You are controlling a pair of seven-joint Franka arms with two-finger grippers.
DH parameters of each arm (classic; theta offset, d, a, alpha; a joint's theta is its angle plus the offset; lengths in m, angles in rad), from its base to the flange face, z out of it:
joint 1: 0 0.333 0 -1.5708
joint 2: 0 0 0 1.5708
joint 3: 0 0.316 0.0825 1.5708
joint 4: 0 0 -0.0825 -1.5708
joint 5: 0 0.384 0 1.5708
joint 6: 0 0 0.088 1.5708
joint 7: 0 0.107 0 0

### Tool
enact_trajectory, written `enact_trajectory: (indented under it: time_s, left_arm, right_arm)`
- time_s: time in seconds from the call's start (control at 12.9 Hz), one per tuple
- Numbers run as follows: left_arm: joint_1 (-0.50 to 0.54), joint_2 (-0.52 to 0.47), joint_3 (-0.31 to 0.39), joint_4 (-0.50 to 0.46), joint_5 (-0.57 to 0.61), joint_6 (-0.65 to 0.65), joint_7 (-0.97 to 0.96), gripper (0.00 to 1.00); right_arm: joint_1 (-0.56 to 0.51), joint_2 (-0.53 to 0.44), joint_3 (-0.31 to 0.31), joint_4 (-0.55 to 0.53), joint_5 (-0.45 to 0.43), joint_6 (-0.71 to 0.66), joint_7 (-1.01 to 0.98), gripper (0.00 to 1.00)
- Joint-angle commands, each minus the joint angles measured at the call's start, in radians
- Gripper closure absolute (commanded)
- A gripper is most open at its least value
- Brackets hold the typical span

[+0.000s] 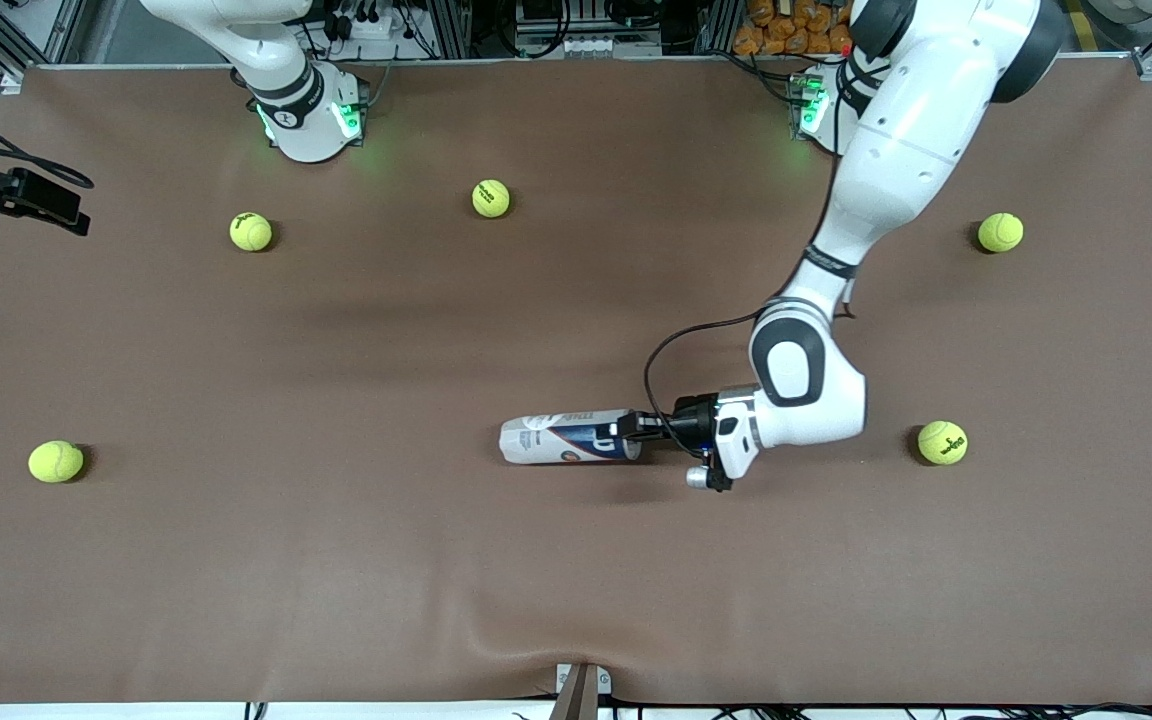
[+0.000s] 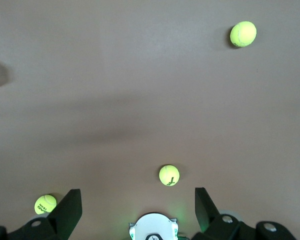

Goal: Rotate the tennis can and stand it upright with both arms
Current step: 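Lift the can's open end with the left gripper, tilting it upright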

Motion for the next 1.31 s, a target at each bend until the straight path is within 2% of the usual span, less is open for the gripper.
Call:
enact_trajectory:
  time_s: [0.0,0.15,0.39,0.62,0.93,1.24]
  left_arm:
    - [-0.009,-0.097,0.002,-0.016,0.176,0.005,-0.18,1.0]
    - [-0.014,-0.159,0.002,-0.02,0.364,0.002,-0.307,1.0]
    - [-0.023,-0.226,-0.006,-0.016,0.624,-0.021,-0.502,1.0]
    - [-0.078,-0.269,-0.006,-0.016,0.762,-0.037,-0.672,1.0]
    - [-0.201,-0.272,-0.006,0.021,1.103,-0.043,-1.08,1.0]
    - [-0.281,-0.26,-0.003,0.019,1.278,-0.089,-1.28,1.0]
  right_arm:
    - [0.002,0.011,0.002,0.023,0.002,0.041,0.022,0.0]
    - [-0.006,0.012,0.001,0.02,0.033,0.081,0.02,0.0]
    - [-0.015,0.013,-0.001,0.02,0.033,0.106,0.017,0.0]
    - [-0.032,0.013,-0.001,0.021,0.035,0.107,0.011,0.0]
    - [-0.032,0.013,-0.001,0.021,0.033,0.107,0.011,0.0]
    - [-0.03,0.013,-0.001,0.021,0.031,0.107,0.01,0.0]
